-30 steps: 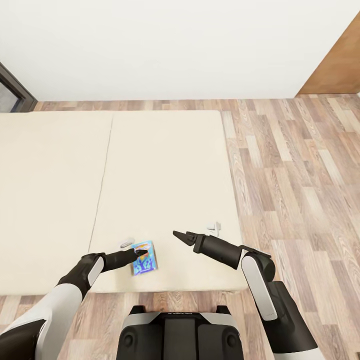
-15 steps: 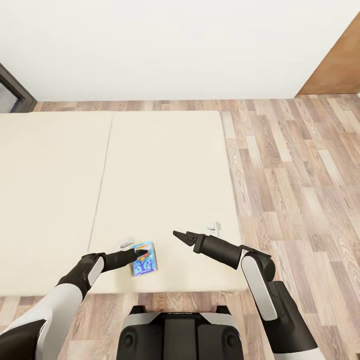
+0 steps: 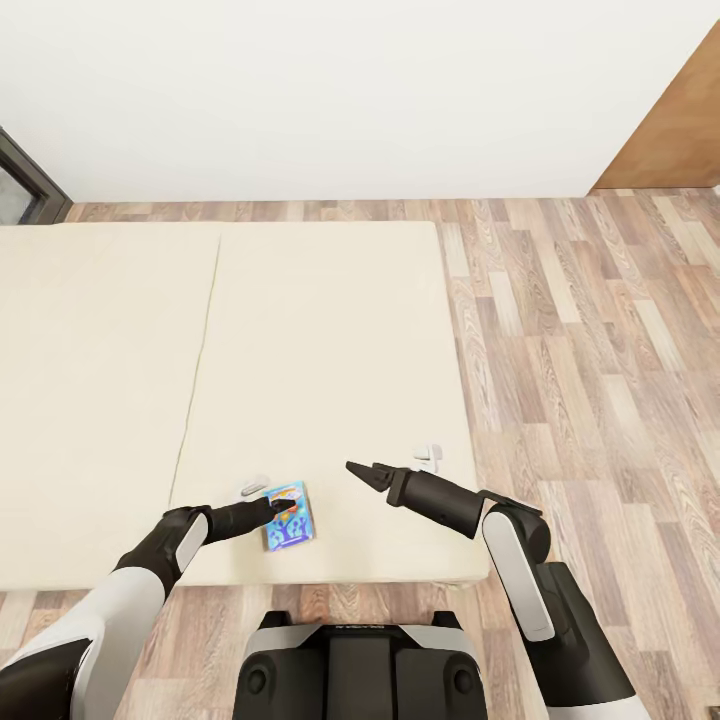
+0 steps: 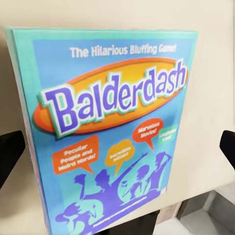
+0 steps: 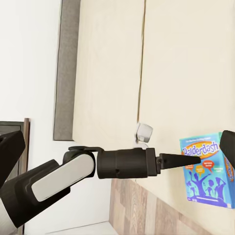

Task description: Put all the toys in the child's room - the three board games (two on the bed and one on the table), the two jigsaw puzzles on the table, and the tennis ball on the table - inside the toy box on the table in the child's room.

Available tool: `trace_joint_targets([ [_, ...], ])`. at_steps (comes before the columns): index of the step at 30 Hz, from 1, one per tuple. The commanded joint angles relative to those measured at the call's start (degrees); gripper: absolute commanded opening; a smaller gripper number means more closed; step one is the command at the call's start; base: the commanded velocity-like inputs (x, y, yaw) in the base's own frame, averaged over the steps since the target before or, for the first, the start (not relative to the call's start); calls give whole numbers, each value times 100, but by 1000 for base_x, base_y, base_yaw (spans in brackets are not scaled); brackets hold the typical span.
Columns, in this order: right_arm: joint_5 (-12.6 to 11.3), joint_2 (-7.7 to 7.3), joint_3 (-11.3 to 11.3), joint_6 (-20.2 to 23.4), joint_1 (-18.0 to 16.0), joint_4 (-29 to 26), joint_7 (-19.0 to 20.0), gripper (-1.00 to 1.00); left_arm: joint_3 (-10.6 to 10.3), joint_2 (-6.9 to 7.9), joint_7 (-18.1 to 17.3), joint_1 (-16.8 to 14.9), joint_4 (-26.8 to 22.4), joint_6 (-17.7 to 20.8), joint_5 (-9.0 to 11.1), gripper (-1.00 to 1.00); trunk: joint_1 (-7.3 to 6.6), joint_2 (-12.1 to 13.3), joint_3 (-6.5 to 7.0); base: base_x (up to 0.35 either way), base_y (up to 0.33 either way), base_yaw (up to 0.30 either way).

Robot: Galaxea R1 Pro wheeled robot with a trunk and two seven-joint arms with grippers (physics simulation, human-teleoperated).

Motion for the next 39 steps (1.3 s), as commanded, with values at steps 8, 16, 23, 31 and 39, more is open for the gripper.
trace_joint_targets([
  [8, -10, -1, 5, 34, -2, -4, 7, 100, 25, -1, -5, -2, -1, 58, 42, 100, 2, -6, -1, 0, -12, -11],
  [16, -19, -1, -17, 34, -2, -4, 13, 100, 25, -1, -18, -2, -1, 56, 42, 100, 2, -6, 19, 0, -1, -81],
  [23, -17, -1, -17, 33, -2, -4, 15, 100, 25, 3, -26, -2, -1, 58, 42, 100, 2, -6, 22, 0, 0, -29],
  [31, -23, -1, -20, 34, -2, -4, 15, 100, 25, 4, -26, -2, -1, 56, 42, 100, 2, -6, 40, 0, 0, -131],
  [39, -20, -1, -11, 34, -2, -4, 15, 100, 25, 2, -26, -2, -1, 52, 42, 100, 2, -6, 44, 0, 0, -23],
])
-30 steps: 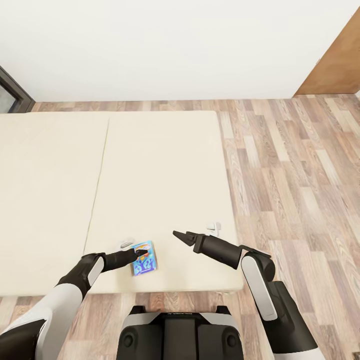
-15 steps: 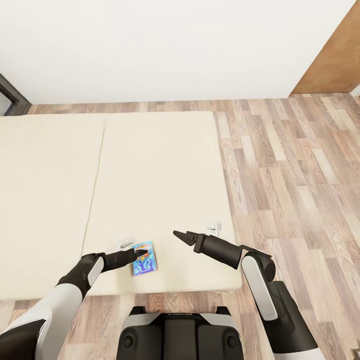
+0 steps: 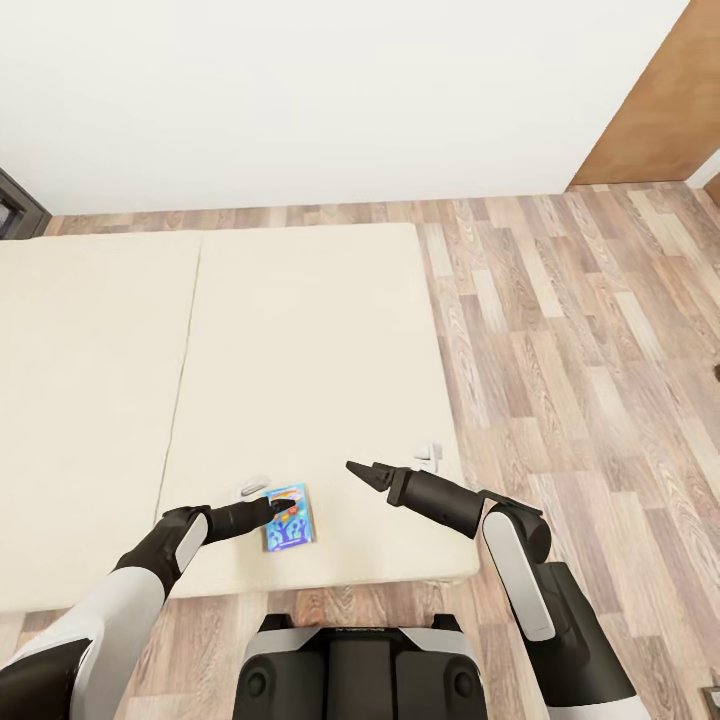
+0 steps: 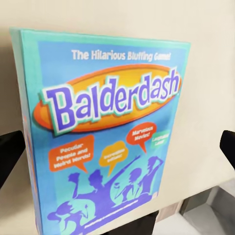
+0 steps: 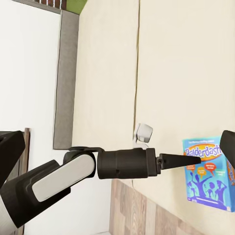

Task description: Put all the toys in the child's room - the three board games (two on the bed and one on the table), the two jigsaw puzzles on the table, and the tennis ball on the table - inside the toy box on the table in the child's room.

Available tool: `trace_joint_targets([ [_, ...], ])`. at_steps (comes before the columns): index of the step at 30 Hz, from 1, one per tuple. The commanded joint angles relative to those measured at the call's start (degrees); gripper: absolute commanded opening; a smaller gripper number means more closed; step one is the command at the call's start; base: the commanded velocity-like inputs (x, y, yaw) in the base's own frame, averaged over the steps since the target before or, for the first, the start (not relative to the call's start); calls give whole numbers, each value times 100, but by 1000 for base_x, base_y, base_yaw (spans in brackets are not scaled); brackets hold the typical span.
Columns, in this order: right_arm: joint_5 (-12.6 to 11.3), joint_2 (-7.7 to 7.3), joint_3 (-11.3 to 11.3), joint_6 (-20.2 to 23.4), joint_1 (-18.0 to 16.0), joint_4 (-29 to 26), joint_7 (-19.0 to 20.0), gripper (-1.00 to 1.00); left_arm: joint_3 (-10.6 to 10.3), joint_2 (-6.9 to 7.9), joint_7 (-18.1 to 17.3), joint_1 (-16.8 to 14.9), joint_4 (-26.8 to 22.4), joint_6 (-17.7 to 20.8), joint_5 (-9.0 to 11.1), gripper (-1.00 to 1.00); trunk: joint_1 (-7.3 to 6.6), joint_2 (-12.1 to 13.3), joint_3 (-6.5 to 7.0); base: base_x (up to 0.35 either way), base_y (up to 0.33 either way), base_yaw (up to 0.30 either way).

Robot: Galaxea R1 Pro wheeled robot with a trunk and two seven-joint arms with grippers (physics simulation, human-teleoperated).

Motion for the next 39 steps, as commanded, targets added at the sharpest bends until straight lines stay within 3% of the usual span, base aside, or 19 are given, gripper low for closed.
trace_joint_targets([
  [1, -9, 3, -5, 34, -3, -2, 6, 100, 19, -2, -6, -2, -1, 54, 44, 100, 2, -6, -3, 0, 0, -56],
  [27, -6, 3, 1, 34, -3, -2, 5, 100, 19, -1, 0, -2, -1, 63, 44, 100, 2, -6, 13, -37, -1, -22],
  [39, -4, 3, 9, 33, -3, -2, -2, 100, 19, -4, 3, -2, -2, 55, 44, 100, 2, -6, 13, -1, -103, 0],
])
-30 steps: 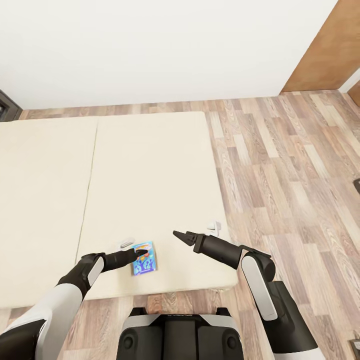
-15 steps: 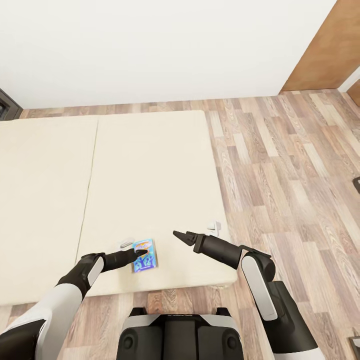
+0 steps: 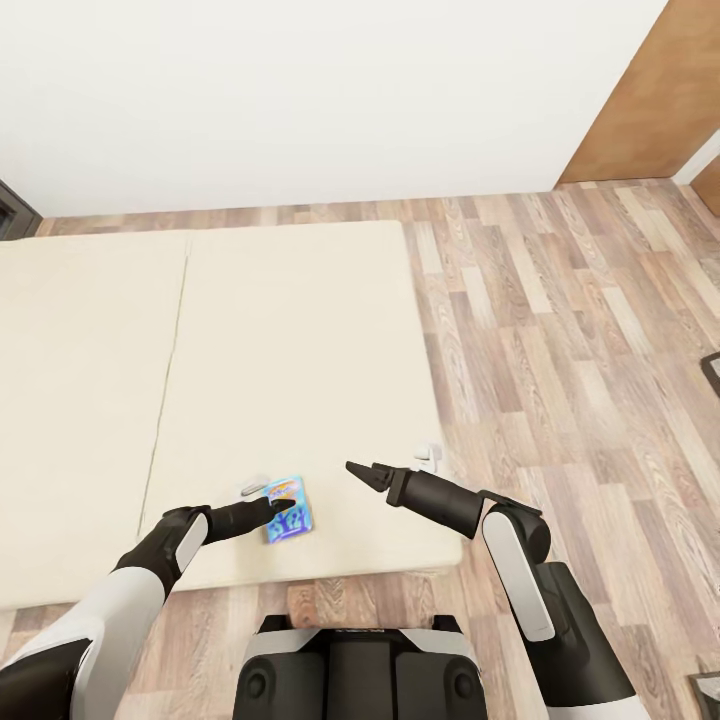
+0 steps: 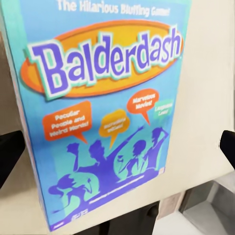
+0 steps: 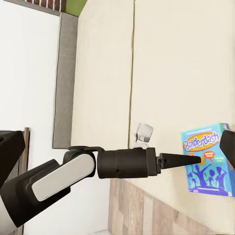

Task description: Put all the toys in the child's room - the three board games (two on the bed and one on the table), the two jigsaw puzzles on the table, and the tennis ball on the table - inside the toy box on the table in the child's room.

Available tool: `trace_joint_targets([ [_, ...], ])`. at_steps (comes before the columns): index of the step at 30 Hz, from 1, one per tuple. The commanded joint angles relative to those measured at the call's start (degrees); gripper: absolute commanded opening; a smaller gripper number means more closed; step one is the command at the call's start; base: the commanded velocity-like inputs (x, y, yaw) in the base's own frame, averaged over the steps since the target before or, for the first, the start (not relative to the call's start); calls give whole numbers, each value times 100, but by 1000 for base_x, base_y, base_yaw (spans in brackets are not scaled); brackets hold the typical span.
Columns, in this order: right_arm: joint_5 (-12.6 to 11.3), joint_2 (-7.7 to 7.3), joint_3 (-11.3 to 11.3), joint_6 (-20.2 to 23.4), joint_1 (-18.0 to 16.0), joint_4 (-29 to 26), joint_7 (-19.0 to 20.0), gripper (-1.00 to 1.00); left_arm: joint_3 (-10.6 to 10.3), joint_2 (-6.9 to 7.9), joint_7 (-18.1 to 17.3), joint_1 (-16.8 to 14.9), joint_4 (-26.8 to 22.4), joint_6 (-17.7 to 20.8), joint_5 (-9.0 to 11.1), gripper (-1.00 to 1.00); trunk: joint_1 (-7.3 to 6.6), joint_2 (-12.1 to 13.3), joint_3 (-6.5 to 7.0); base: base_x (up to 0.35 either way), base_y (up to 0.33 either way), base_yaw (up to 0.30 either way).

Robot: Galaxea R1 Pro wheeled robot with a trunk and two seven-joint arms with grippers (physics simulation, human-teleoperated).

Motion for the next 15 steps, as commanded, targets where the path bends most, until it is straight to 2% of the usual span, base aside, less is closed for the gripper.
trace_joint_targets([
  [1, -8, 2, -6, 31, -3, -1, 7, 100, 22, -1, -7, -2, -2, 55, 39, 100, 2, -6, -5, 0, -192, 0],
  [4, -9, 2, -4, 27, -3, -1, 8, 100, 22, -1, -7, -2, -7, 58, 39, 100, 2, -6, -5, 0, -193, 0],
  [11, -10, 2, 2, 25, -3, -1, 8, 100, 22, 6, -7, -2, -10, 62, 39, 100, 2, -6, -5, 0, -58, 0],
  [15, -10, 2, -1, 25, -3, -1, 7, 100, 24, 6, -7, -2, -10, 73, 39, 100, 2, -6, -5, 0, -176, 0],
])
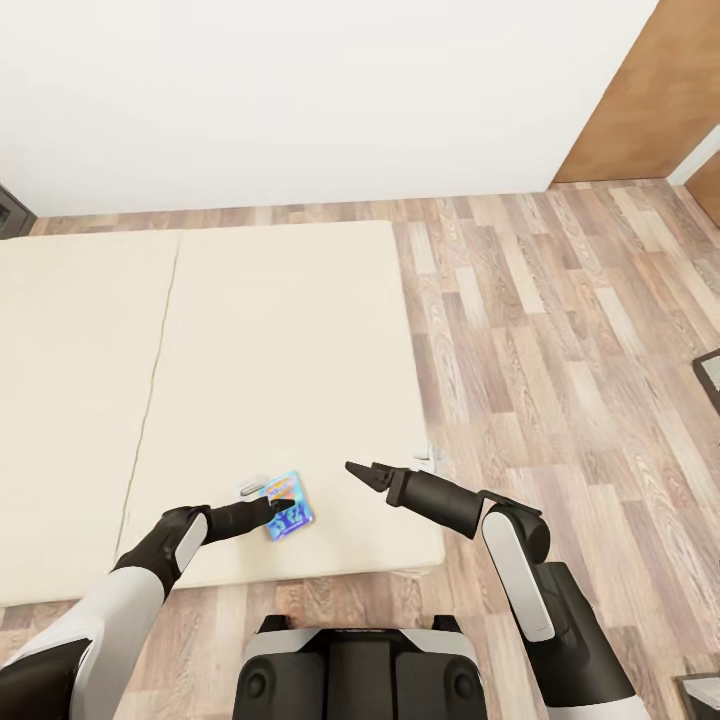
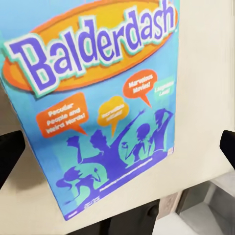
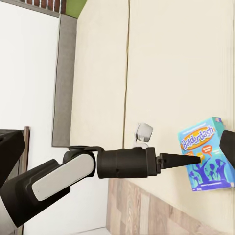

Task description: Put all the toys in the child's room - the three board games (two on the bed and one on the table), the two jigsaw puzzles on the table, and the tennis ball on the table - inside the toy box on the table in the child's room.

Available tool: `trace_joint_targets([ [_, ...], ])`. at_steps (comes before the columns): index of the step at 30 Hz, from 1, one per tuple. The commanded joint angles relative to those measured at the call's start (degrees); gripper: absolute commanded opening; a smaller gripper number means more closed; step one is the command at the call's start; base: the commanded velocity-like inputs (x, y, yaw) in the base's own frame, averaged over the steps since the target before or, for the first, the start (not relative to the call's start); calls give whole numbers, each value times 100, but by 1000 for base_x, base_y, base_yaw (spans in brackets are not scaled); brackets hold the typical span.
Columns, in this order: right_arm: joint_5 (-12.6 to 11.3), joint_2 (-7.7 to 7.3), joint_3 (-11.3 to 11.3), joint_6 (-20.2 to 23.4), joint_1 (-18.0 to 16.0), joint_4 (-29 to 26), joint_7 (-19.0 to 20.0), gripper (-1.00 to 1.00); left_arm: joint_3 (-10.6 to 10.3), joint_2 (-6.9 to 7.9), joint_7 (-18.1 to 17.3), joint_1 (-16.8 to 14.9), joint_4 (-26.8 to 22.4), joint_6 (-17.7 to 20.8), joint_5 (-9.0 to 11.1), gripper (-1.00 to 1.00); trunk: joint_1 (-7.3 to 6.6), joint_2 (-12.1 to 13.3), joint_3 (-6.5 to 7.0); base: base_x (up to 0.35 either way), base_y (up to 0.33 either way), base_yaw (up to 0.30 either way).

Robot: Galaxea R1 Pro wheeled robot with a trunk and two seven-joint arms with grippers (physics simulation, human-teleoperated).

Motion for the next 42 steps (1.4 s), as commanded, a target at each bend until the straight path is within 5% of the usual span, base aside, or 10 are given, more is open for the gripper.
trace_joint_targets([
  [1, -10, 2, -4, 33, -3, -2, 7, 100, 21, -2, -4, -2, -2, 56, 40, 100, 2, -6, -4, 0, -107, 0],
  [42, -2, 11, 8, 16, -3, -2, 7, 100, 31, 17, 17, -2, -2, 67, 40, 100, 2, -6, -4, 15, -7, 0],
])
